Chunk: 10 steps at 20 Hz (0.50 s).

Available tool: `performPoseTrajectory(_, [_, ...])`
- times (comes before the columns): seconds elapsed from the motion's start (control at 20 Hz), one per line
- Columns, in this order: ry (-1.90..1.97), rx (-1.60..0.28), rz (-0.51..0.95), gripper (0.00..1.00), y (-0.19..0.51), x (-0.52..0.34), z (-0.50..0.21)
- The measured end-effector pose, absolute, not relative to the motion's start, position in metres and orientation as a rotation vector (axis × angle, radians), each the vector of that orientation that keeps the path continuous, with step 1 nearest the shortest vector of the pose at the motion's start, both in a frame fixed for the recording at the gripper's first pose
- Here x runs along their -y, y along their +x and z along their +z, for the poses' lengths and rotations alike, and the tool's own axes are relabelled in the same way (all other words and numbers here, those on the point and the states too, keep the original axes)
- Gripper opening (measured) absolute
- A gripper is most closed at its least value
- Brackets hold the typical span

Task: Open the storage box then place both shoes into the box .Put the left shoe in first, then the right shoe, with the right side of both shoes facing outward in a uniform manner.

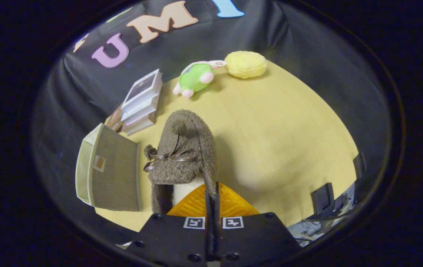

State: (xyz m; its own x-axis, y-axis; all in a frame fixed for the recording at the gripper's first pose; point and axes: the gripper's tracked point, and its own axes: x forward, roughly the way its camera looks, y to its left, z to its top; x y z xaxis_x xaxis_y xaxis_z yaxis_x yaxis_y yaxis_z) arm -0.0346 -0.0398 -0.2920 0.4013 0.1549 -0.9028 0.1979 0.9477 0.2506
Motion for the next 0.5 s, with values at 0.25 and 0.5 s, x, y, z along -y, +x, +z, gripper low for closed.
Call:
performPoseTrajectory(0.25, [0.355,-1.128,0.000,0.03,-0.019,-0.004,-0.261])
performPoseTrajectory(0.5, [0.369,-1.073,0.066,0.03,-0.002,-0.061,-0.224])
